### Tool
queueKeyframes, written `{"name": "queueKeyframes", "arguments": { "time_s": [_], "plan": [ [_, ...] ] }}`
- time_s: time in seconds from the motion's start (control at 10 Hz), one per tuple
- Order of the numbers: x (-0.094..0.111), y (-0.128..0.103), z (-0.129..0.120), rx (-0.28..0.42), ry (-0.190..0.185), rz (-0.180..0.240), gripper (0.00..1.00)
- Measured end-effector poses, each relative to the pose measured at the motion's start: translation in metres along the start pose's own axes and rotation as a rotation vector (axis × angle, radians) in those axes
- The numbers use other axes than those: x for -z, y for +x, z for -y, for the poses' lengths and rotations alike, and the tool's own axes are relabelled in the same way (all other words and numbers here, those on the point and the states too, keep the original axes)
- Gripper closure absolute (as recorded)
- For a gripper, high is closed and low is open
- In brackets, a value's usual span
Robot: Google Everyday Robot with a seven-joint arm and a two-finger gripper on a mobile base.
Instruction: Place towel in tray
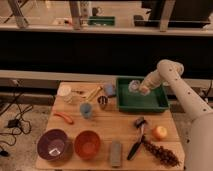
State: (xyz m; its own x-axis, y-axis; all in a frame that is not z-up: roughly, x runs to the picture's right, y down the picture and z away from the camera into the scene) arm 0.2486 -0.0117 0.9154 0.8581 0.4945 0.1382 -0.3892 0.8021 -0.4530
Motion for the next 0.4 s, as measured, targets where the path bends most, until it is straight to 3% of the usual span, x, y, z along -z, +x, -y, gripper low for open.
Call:
{"name": "queueKeyframes", "arguments": {
  "time_s": [0.4],
  "plan": [
    [-0.0019,-0.0014,-0.0007,0.002,-0.003,0.0,0.7]
  ]
}}
